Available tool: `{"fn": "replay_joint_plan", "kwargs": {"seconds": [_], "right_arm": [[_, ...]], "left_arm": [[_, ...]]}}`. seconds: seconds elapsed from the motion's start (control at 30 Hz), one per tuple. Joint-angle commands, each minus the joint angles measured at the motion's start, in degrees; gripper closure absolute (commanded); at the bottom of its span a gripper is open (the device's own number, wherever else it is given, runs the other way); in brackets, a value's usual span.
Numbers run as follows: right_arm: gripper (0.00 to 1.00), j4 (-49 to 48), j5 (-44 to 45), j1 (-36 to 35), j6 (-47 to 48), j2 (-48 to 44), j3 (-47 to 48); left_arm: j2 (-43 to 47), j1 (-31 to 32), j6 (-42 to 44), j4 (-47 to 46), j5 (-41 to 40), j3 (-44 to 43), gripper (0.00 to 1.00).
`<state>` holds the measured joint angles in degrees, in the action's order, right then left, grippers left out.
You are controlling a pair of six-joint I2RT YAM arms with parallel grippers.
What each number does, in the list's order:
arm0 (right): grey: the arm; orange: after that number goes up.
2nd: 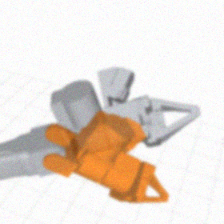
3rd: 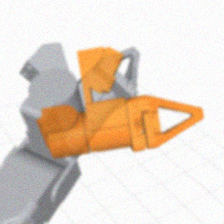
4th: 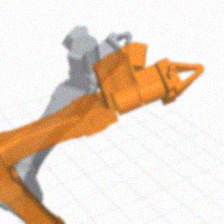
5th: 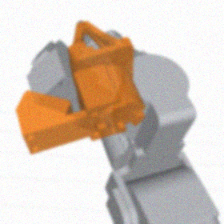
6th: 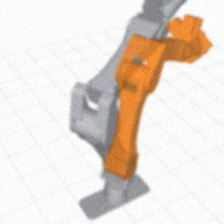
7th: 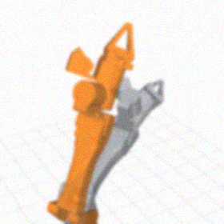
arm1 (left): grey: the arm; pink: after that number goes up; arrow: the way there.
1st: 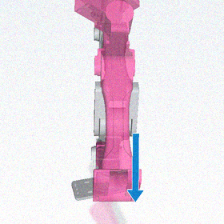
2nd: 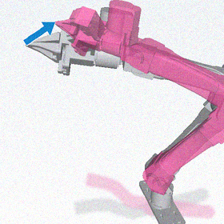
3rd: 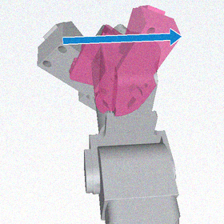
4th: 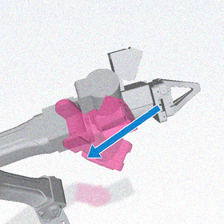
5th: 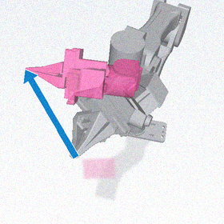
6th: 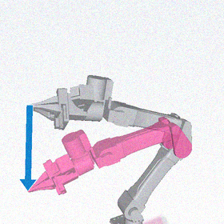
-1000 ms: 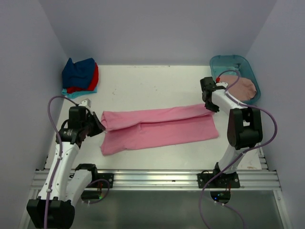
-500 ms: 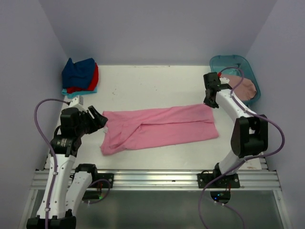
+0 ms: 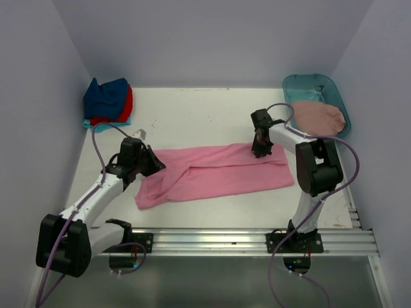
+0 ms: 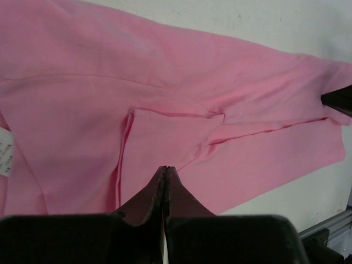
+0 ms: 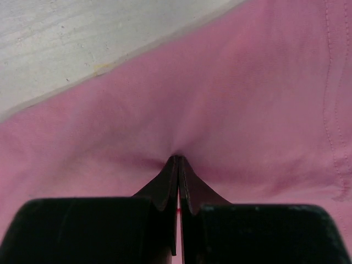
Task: Fold and stack the t-shirts
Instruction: Fold the other side of the tshirt into a rectangle, then rotate the tshirt 90 degrees
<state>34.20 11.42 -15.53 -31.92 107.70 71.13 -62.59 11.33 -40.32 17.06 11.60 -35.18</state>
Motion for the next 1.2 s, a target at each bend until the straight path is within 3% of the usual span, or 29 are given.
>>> {"fn": "replay_joint_plan", "kwargs": {"seconds": [0.0,0.3,0.57,0.83,1.03,1.17], "right_arm": [[1.0,-2.03,1.84,-1.87,-0.24,-1.0,-1.61],[1.0,-2.55,6.86,-3.19,-0.6,-1.88,-6.62],[1.0,-1.33,7.22,-3.98,-0.69,-1.61,-9.51],[1.0,0.87,5.38,-11.8,-3.4,-7.5,-17.69],[1.0,1.84,1.25,-21.02,-8.15,-13.64,-26.21],[1.0,2.72,-1.57,-28.66,-12.72,-17.34,-30.52]], "left_arm": [[-1.48,3.51,-3.01,-6.25,-3.24,2.56,1.0],[-8.68,4.31,-6.26,-8.53,-10.0,8.64,1.0],[-23.08,4.49,-6.71,-6.69,-13.77,1.79,1.0],[-34.43,3.52,-5.48,0.69,-21.79,-20.08,1.0],[-50.31,-0.43,-1.53,1.4,-17.15,-36.69,1.0],[-60.18,-0.96,3.65,2.19,-8.64,-47.59,1.0]]}}
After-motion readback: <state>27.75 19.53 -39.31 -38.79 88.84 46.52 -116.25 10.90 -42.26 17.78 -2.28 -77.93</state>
